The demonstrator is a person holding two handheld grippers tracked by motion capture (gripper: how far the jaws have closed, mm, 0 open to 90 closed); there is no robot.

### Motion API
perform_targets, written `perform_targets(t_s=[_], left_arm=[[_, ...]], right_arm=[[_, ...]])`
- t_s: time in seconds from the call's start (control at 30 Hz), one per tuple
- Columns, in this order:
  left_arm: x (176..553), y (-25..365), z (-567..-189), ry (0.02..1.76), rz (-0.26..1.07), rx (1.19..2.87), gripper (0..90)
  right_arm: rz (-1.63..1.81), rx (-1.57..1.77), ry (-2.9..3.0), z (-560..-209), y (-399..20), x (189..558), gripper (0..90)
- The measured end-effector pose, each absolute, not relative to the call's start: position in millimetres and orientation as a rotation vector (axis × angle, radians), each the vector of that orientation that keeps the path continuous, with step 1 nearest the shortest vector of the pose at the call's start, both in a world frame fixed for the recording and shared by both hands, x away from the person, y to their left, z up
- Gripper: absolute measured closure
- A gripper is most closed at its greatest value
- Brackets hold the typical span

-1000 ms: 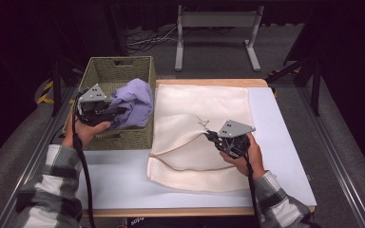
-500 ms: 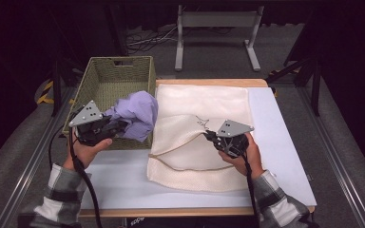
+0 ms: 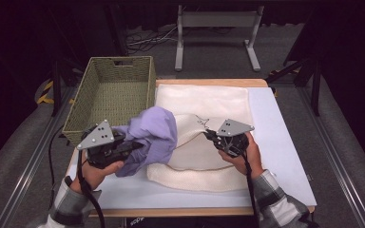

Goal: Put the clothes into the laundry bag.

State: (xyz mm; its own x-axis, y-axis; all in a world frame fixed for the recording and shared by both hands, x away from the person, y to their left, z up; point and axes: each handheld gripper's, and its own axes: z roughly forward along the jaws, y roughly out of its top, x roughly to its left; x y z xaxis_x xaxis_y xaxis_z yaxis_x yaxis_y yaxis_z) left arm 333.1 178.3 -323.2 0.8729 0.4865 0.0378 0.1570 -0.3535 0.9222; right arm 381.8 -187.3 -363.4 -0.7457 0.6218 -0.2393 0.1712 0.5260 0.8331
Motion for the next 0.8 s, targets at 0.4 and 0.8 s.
perform_targets(t_s=[0.4,0.8], left_arm=[[322,139,-356,0.419,0.206,2.062,75.2],[335,94,-383,0.398,0.079,2.154,75.2]], right_arm=[[1.141,0.640,2.253,-364,-186,383,87.9],[1.140,0.642,2.258,-364,-184,383,88.0]])
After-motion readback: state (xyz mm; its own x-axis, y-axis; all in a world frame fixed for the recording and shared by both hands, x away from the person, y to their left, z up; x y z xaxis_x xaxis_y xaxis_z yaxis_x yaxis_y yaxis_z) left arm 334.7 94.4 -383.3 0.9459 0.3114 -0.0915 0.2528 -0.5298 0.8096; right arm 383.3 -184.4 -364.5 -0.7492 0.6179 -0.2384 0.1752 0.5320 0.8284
